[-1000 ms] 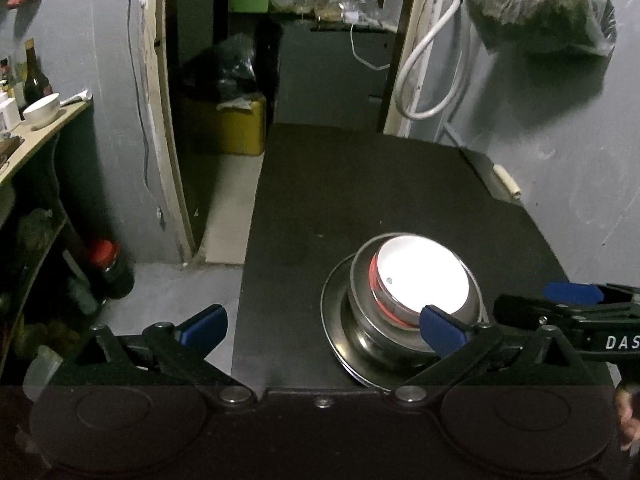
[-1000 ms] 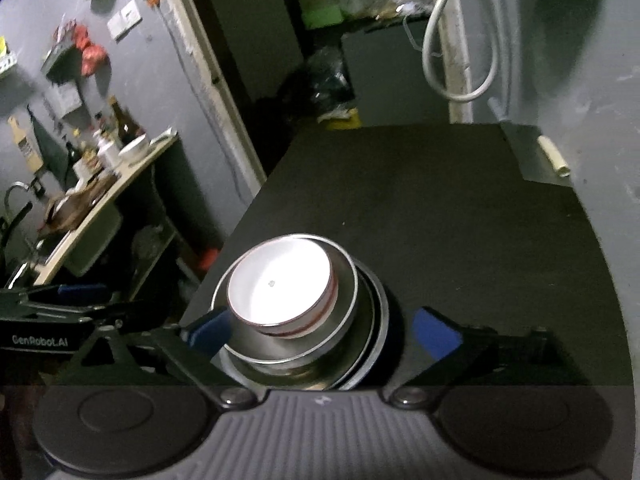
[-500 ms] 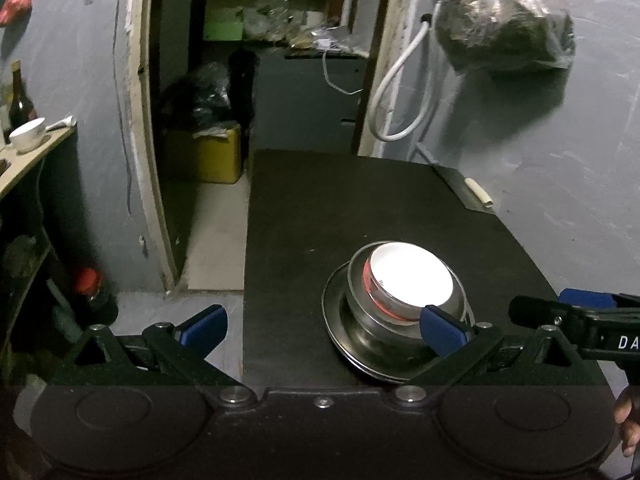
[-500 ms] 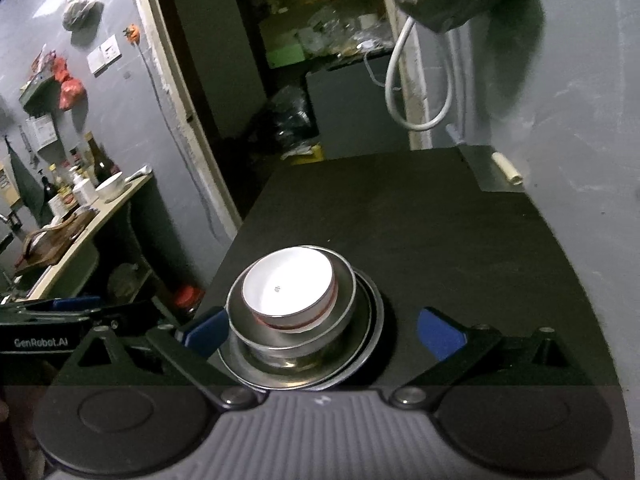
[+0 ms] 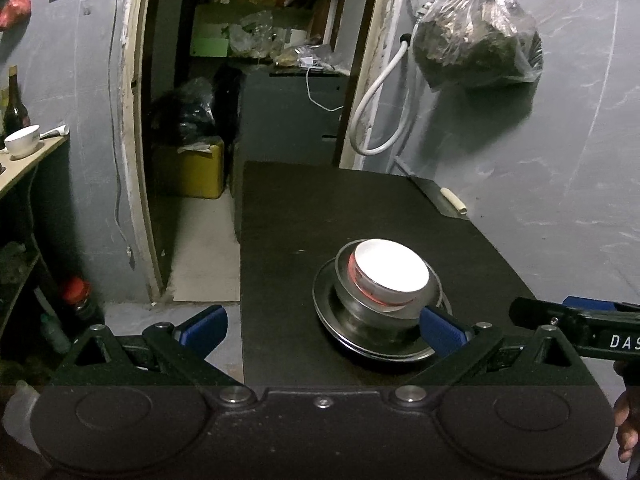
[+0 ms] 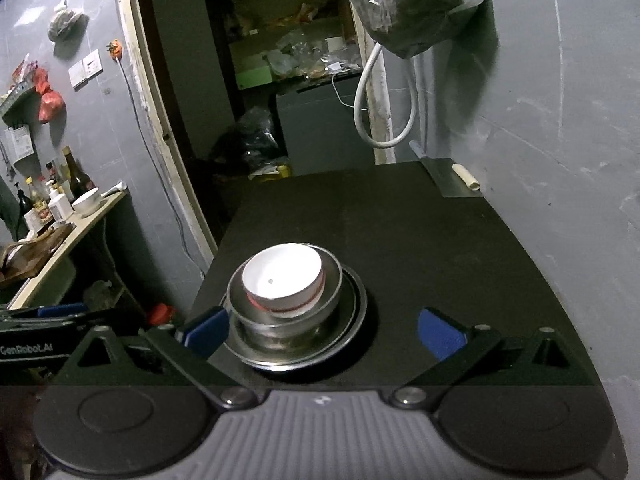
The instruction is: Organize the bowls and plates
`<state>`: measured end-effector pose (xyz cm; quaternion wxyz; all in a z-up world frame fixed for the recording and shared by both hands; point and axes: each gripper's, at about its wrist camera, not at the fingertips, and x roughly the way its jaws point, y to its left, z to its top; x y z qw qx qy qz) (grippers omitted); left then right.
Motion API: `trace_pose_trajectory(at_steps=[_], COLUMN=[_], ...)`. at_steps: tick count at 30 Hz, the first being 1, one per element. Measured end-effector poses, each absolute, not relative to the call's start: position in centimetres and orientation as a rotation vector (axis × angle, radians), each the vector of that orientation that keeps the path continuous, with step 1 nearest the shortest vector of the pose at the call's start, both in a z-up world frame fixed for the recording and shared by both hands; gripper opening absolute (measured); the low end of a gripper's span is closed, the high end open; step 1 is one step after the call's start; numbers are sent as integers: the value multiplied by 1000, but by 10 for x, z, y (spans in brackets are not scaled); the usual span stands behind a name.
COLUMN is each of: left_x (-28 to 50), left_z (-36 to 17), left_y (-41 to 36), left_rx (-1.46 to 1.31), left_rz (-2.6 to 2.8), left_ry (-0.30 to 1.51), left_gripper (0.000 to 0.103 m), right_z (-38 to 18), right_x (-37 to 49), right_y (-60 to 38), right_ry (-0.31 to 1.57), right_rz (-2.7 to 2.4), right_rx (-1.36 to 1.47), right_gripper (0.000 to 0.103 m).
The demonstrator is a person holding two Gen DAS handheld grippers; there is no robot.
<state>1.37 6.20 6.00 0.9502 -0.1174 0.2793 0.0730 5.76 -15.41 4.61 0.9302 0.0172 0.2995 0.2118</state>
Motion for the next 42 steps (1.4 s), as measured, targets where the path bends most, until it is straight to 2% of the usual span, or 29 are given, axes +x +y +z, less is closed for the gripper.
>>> trace_pose_trajectory(at_steps=[25, 42], left_x=[-78, -106], left_z=[60, 37], left_y=[55, 63], left_rx=[-213, -245], left_rz=[94, 74], left_ry=[546, 571], left_gripper=[102, 102], right_z=[47, 27], right_x=[-37, -83], right_y=[-162, -159], right_ry=[571, 604], right_rz=[352, 330], right_rx=[66, 55], right_gripper=[103, 103])
